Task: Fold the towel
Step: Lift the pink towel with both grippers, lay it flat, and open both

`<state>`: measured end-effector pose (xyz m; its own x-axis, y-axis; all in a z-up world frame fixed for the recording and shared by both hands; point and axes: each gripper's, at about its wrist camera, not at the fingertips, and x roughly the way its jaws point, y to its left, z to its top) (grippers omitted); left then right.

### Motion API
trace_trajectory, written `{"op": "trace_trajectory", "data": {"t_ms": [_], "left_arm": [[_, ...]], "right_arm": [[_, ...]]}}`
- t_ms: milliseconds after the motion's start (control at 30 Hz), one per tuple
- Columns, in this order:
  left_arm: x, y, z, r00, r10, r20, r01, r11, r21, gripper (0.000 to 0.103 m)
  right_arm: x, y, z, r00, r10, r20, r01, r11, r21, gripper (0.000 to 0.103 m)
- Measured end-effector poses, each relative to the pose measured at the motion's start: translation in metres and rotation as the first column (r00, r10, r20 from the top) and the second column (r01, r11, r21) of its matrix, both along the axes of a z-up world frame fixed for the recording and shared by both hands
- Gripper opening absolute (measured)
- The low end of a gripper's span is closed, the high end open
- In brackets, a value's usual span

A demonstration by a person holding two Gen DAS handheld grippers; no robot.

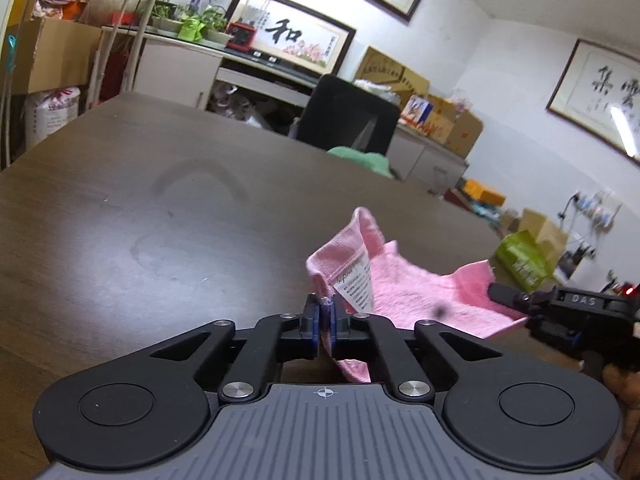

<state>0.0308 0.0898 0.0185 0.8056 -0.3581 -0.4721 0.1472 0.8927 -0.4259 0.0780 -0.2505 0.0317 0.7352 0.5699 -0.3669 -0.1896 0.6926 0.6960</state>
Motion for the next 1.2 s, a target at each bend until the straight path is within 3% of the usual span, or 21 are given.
{"op": "trace_trajectory", "data": {"t_ms": [167,267,367,567,667,733,867,933,1000,1100,1200], "left_arm": [[0.013,0.0,0.014,0.999,0.04,-0.009,-0.04,0.999,-0.019,0.002],[0.03,0.001,0.025,0.997,0.064,-0.04,-0.066,0.996,-0.054,0.002],[0.05,0.0,0.053,0.995,0.098,-0.012,-0.098,0.991,-0.091,0.002],[0.073,0.0,0.142,0.977,0.175,0.119,-0.156,0.976,-0.153,0.002],[0.048,0.002,0.181,0.95,0.192,0.248,-0.158,0.976,-0.152,0.002],[0.03,0.0,0.186,0.937,0.189,0.295,-0.153,0.978,-0.142,0.003],[-0.019,-0.009,0.153,0.946,0.153,0.285,-0.147,0.988,-0.045,0.003],[-0.048,-0.014,0.104,0.975,0.121,0.185,-0.126,0.992,0.017,0.004],[-0.062,-0.017,0.061,0.995,0.08,0.051,-0.082,0.996,0.032,0.004],[-0.077,-0.017,0.01,0.994,0.042,-0.103,-0.039,0.999,0.027,0.005],[-0.095,-0.009,-0.012,0.992,0.029,-0.123,-0.028,1.0,0.011,0.006]], "right_arm": [[0.001,-0.023,0.005,1.0,-0.016,0.016,0.012,0.981,0.192,0.008],[0.006,-0.034,0.02,0.997,-0.052,0.053,0.039,0.974,0.225,0.008],[0.023,-0.038,0.047,0.992,-0.09,0.086,0.069,0.972,0.226,0.008],[0.041,-0.037,0.136,0.945,-0.138,0.295,0.065,0.968,0.243,0.008],[0.028,-0.04,0.167,0.899,-0.142,0.415,0.035,0.966,0.256,0.008],[0.009,-0.044,0.169,0.875,-0.14,0.463,0.026,0.97,0.244,0.008],[-0.033,-0.054,0.136,0.888,-0.107,0.448,0.016,0.979,0.204,0.009],[-0.06,-0.057,0.098,0.913,-0.091,0.398,0.026,0.986,0.167,0.009],[-0.085,-0.058,0.05,0.953,-0.067,0.295,0.035,0.993,0.115,0.013],[-0.111,-0.06,-0.004,0.985,-0.069,0.156,0.063,0.997,0.041,0.016],[-0.132,-0.07,-0.026,0.989,-0.106,0.103,0.104,0.994,0.023,0.016]]}}
